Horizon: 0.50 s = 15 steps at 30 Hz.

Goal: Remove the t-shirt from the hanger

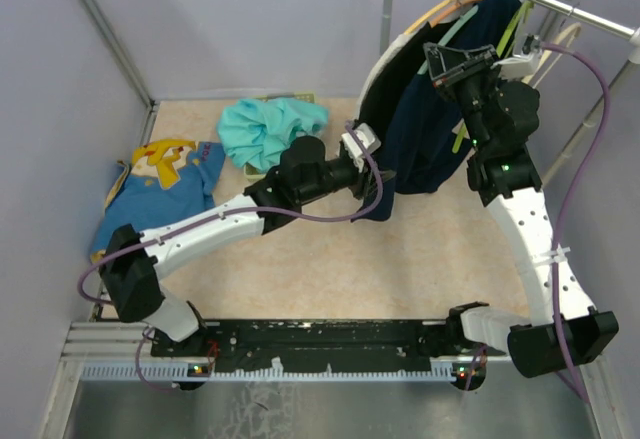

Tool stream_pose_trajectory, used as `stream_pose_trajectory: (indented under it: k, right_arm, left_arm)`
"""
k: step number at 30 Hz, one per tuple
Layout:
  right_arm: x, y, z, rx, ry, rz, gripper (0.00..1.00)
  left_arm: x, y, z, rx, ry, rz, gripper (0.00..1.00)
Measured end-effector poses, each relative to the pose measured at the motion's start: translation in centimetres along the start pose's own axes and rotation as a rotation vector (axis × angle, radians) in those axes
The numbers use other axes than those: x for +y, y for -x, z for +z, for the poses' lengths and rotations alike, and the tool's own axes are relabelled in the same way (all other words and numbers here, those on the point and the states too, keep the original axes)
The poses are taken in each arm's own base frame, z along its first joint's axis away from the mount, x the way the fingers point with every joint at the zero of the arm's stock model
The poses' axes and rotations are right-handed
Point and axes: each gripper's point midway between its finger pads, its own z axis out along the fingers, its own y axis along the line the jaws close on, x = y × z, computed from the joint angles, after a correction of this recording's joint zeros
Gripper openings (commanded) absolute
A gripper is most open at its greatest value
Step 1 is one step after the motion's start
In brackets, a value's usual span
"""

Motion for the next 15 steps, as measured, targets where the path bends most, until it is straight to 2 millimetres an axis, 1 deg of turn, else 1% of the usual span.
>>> stream_pose_trajectory:
  k: [1,2,3,6,10,12,15]
  right_arm:
    - [0.0,0.0,0.0,0.000,0.000,0.000,0.00]
    - [0.0,0.0,0.0,0.000,0.001,0.001,0.00]
    - [0.0,0.0,0.0,-0.001,0.000,0.001,0.00]
    - [-0.1,0.1,0.0,-0.004,-0.004,0.000,0.00]
    - [-0.1,0.3,0.0,-0.016,-0.011,-0.001,0.00]
    - [-0.1,0.5,-0.1,-0.025,-0.013,-0.001,0.00]
    - [-0.2,0.7,-0.3,-0.043,-0.010,0.000,0.00]
  left_arm:
    - [0.1,-0.3,0.2,0.007,0.004,-0.001,0.12]
    - [0.3,-0.6,0.6,0.015,0.010,-0.003,0.02]
    - [0.4,-0.7,0.7,0.020,0.015,-0.005,0.00]
    - [0.8,-0.7,0.9,0.030,0.038,-0.001,0.00]
    - [1.3,0.3,0.3,0.013,0.067,0.009,0.00]
    - [1.4,1.5,-0.4,-0.010,0.078,0.020,0.00]
    - [1.4,4.5,-2.0,-0.071,0.090,0.044,0.00]
